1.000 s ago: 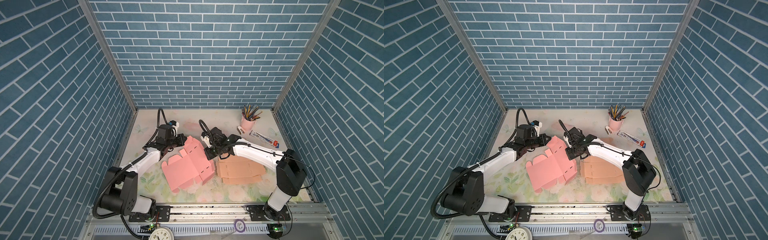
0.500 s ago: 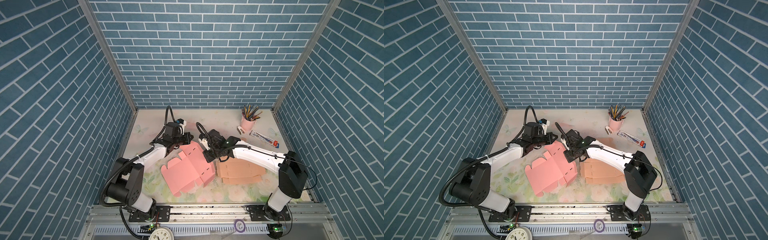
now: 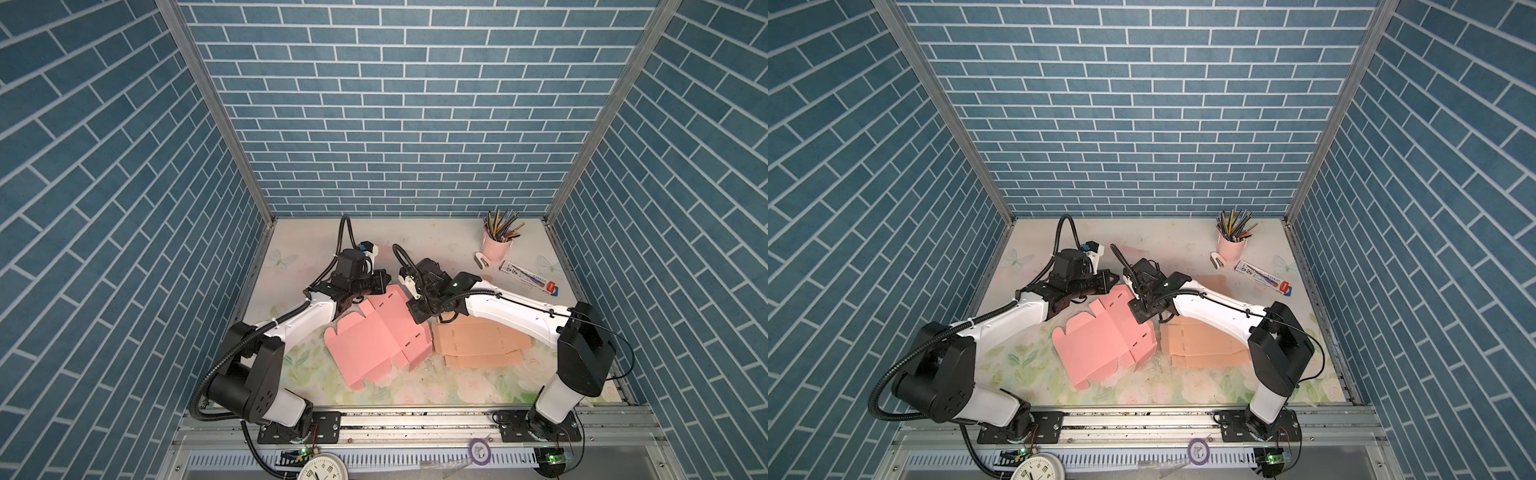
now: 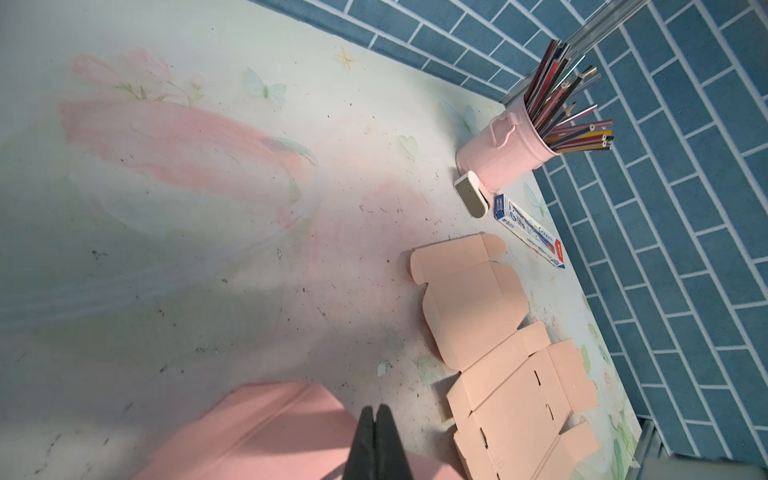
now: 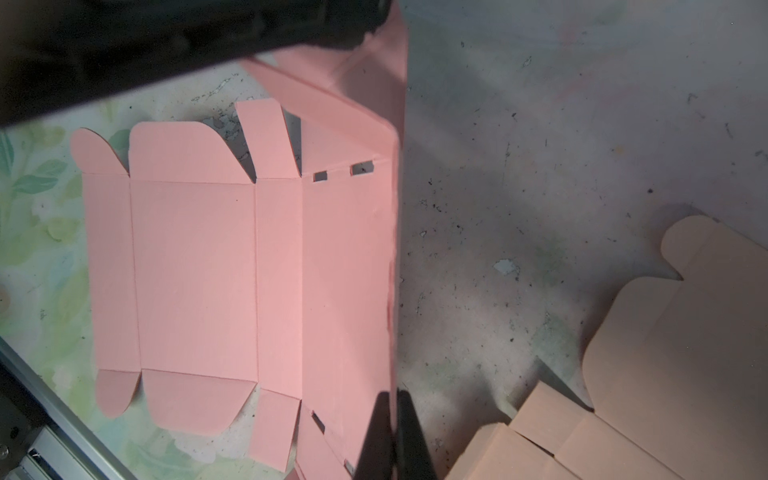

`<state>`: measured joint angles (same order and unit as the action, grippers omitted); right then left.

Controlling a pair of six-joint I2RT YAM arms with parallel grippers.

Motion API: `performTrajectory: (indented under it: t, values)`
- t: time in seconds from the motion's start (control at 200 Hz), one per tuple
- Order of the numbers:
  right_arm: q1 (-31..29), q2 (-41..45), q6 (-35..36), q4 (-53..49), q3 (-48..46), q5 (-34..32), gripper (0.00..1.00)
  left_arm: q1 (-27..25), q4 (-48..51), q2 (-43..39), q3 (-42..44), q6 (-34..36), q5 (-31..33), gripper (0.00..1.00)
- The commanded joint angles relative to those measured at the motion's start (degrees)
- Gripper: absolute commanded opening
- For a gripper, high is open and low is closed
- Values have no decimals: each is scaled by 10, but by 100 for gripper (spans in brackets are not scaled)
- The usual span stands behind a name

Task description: Fold the paper box

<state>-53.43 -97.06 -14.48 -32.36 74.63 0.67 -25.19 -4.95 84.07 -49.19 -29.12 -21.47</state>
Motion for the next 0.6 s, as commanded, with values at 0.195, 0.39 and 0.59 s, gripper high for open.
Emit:
performTrajectory:
  t: [0.195,0.39,0.59]
  values:
    - [-10,-1,23,-11,18,-26,0,-15,0,-34,41,-15,21,0]
    - [-12,-5,28,-15,19,-37,0,-15,3,-53,61,-12,19,0]
    - [-17,-5,44,-21,8,-56,0,10,10,-59,71,-3,15,0]
